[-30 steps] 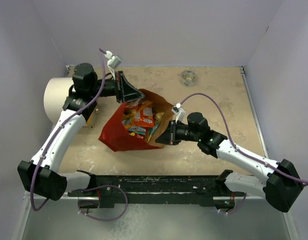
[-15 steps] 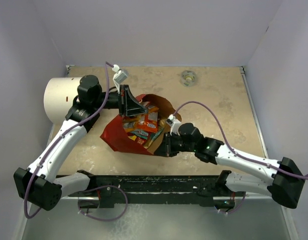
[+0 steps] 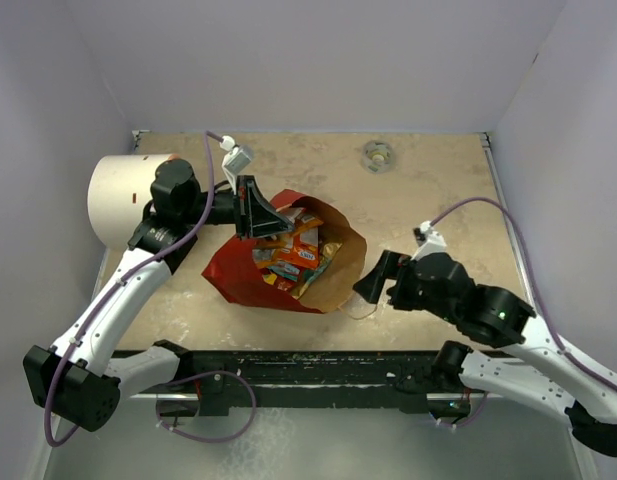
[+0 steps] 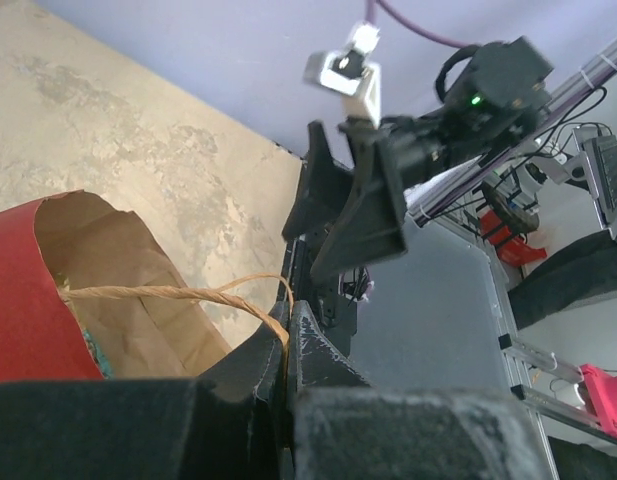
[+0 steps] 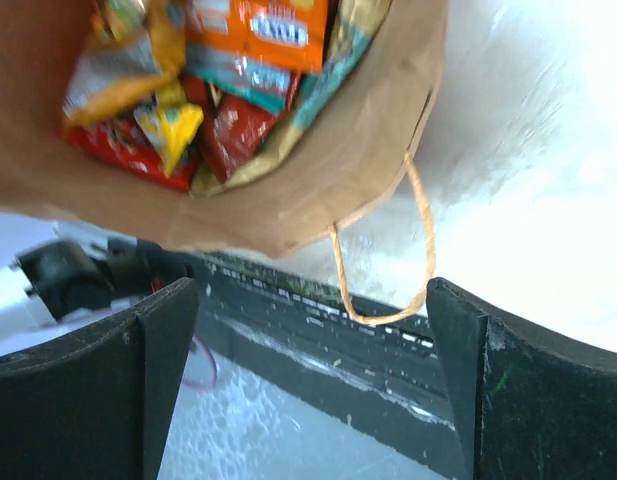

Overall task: Take the snacks out of the paper bag
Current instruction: Adjust the paper bag at the center of the board, then take out the snack from the paper bag, then place the snack at the center of the board, then take out the snack from the paper bag.

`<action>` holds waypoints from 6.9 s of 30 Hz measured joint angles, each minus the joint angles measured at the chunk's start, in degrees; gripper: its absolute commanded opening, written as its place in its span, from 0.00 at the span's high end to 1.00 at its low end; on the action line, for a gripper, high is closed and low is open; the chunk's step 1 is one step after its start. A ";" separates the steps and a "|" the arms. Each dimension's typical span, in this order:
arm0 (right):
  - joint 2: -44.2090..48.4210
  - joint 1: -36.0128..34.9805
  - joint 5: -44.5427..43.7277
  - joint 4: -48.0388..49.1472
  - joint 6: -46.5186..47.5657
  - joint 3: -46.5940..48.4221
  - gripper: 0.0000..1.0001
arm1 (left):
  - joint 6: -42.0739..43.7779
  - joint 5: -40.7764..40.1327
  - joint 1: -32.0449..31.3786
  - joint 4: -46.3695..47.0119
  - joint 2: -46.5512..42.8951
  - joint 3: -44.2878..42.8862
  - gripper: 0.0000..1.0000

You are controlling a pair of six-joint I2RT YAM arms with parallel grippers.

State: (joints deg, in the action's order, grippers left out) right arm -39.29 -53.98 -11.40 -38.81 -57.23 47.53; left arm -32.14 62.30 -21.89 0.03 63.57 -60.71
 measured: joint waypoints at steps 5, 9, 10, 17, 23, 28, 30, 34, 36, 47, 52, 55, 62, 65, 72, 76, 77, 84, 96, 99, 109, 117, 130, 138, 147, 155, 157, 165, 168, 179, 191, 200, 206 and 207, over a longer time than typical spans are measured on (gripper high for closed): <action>-1.86 0.02 -5.86 0.02 2.54 7.96 0.14 | -0.39 -0.85 0.00 0.57 0.13 -0.02 1.00; -8.90 0.02 -4.61 12.83 5.20 11.37 0.27 | -0.37 -1.99 0.00 -0.02 0.22 -0.20 1.00; -10.51 0.02 -4.02 16.00 5.25 11.56 0.34 | -0.37 -2.34 0.00 -0.20 0.22 -0.33 1.00; -23.89 -0.02 -2.69 39.36 0.83 8.68 0.73 | -0.79 -4.70 0.00 -1.66 0.22 -1.36 1.00; -28.96 -0.02 -4.61 47.56 -6.82 4.76 0.74 | -2.95 -5.75 0.00 -0.85 0.04 -1.46 1.00; -32.92 -0.02 -5.88 51.17 -9.79 3.58 0.73 | -4.57 -5.75 0.00 0.74 0.02 -1.49 1.00; -35.41 -0.02 -6.14 52.00 -10.64 3.67 0.71 | -4.79 -5.75 0.00 0.81 0.00 -1.55 1.00; -40.04 -0.02 -7.32 51.78 -13.38 4.02 0.67 | -5.03 -5.70 0.00 1.18 -0.02 -1.66 1.00; -41.24 -0.02 -7.67 51.52 -14.67 4.02 0.64 | -5.25 -5.66 0.00 1.20 -0.02 -1.84 1.00; -42.51 -0.02 -10.32 51.80 -15.74 4.24 0.65 | -5.38 -5.38 0.00 1.20 -0.02 -2.08 1.00; -42.56 -0.02 -11.82 52.24 -15.93 4.31 0.68 | -5.90 -5.20 0.00 1.40 -0.02 -2.08 1.00; -43.30 0.00 -12.52 52.48 -16.06 5.25 0.68 | -6.25 -5.09 0.00 1.60 -0.02 -2.08 1.00; -45.81 0.15 -13.60 53.51 -17.00 6.91 0.64 | -6.29 -5.14 0.02 1.53 -0.04 -2.08 1.00; -47.41 0.15 -13.55 53.51 -17.64 7.58 0.62 | -6.32 -5.14 0.02 1.51 -0.04 -2.08 1.00; -49.29 0.26 -13.53 53.77 -18.71 7.65 0.67 | -6.43 -5.09 0.00 1.55 -0.22 -2.08 1.00; -51.28 0.37 -13.55 55.17 -18.73 8.37 0.69 | -6.45 -5.14 0.02 1.49 -0.35 -2.08 1.00; -51.91 0.37 -13.57 55.43 -18.71 8.98 0.75 | -6.45 -5.25 0.02 1.33 -0.37 -2.08 1.00; -52.94 0.37 -12.74 56.70 -18.23 11.23 1.00 | -5.86 -7.26 0.07 -1.07 -1.77 -2.08 1.00; -34.18 0.37 -5.35 52.61 -12.83 2.73 1.00 | -1.70 -19.89 0.04 -7.82 -6.49 -2.08 1.00; -28.26 0.37 -2.84 50.84 -10.75 1.77 1.00 | -1.11 -22.80 0.04 -8.74 -6.86 -2.08 1.00; -11.37 0.37 4.98 37.77 6.49 0.59 1.00 | 1.40 -28.17 0.04 -10.56 -7.17 -2.08 1.00; -1.95 0.35 -6.60 18.75 19.85 13.33 1.00 | 3.28 -29.33 0.07 -12.46 -7.23 -2.08 1.00; -23.30 12.41 -44.09 -3.15 17.64 33.05 1.00 | 2.97 -25.64 0.07 -11.47 -7.56 -2.08 1.00; -38.62 31.98 -42.82 -5.05 21.59 32.48 1.00 | 2.49 -23.28 0.07 -11.17 -7.56 -2.08 1.00; -48.85 44.89 -40.57 -4.44 24.68 30.77 1.00 | 1.29 -20.46 0.07 -10.67 -7.56 -2.08 1.00; -66.75 47.60 -38.01 -5.92 27.45 36.96 1.00 | 0.13 -18.86 0.04 -9.11 -8.02 -0.81 1.00; -72.83 47.60 -35.71 -6.14 28.46 41.62 0.96 | -0.22 -18.71 0.04 -8.57 -8.20 -0.31 1.00; -74.86 47.63 -16.04 1.88 35.06 46.49 0.40 | -0.46 -17.84 0.04 -7.82 -8.11 -0.07 1.00; -68.02 47.60 -9.35 5.92 36.63 42.97 0.26 | -0.68 -17.57 0.04 -7.80 -8.04 -0.07 1.00; -33.44 47.36 19.43 19.06 36.20 14.05 0.25 | -1.57 -15.82 0.04 -6.88 -7.65 -0.04 1.00; -9.73 25.40 28.55 36.57 11.78 -5.11 0.33 | -5.38 -14.08 0.00 -2.27 -7.67 1.86 1.00; -12.11 2.49 5.53 49.53 -5.55 -9.62 0.34 | -6.29 -14.49 0.00 -1.79 -7.67 2.01 1.00; -23.39 -10.43 -13.70 54.75 -9.92 -8.48 0.26 | -6.32 -14.86 0.00 -1.84 -7.78 2.01 1.00; -25.20 -11.45 -15.85 55.08 -10.29 -7.74 0.25 | -6.32 -14.99 0.00 -1.84 -7.82 2.01 1.00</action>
State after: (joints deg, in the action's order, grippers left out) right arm -64.49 -65.43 -27.24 16.27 -67.53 39.79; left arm -38.46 47.31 -21.89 -1.80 55.75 -58.70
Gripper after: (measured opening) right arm 0.710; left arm 0.008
